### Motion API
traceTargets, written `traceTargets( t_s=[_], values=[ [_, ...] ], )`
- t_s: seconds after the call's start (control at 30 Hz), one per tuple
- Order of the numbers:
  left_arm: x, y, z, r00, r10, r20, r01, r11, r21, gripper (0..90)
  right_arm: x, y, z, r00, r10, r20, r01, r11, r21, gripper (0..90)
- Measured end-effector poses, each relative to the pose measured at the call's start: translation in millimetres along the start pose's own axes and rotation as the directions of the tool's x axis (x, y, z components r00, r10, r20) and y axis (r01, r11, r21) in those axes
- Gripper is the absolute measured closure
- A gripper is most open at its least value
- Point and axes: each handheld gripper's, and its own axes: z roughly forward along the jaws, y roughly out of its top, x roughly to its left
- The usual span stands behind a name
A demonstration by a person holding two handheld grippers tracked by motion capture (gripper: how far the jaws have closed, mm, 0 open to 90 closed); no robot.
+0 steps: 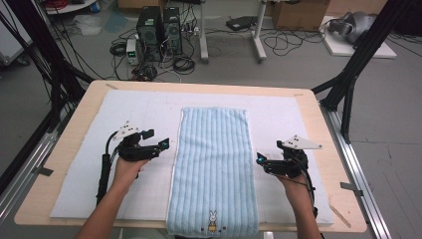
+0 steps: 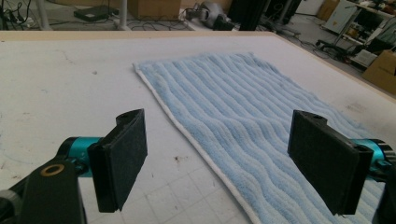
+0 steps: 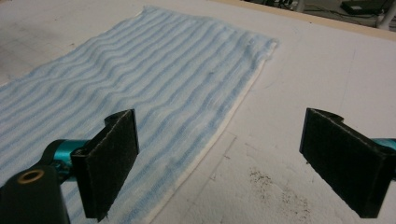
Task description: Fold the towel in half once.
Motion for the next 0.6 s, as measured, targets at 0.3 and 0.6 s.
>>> traceTargets(
  t_s=[0.3, 0.6],
  values=[
    [3.4, 8.5, 10.8, 0.9998, -0.016, 0.010, 0.015, 0.9990, 0.041, 21.0, -0.7, 6.5, 15.4, 0.9999, 0.004, -0.011, -0.004, 1.000, 0.021, 11.0],
    [8.6, 20.7, 45.4, 0.9995, -0.030, -0.003, 0.030, 0.9932, 0.113, 24.1, -6.7, 14.4, 37.9, 0.9996, 0.025, -0.011, -0.024, 0.997, 0.077, 11.0]
  ],
)
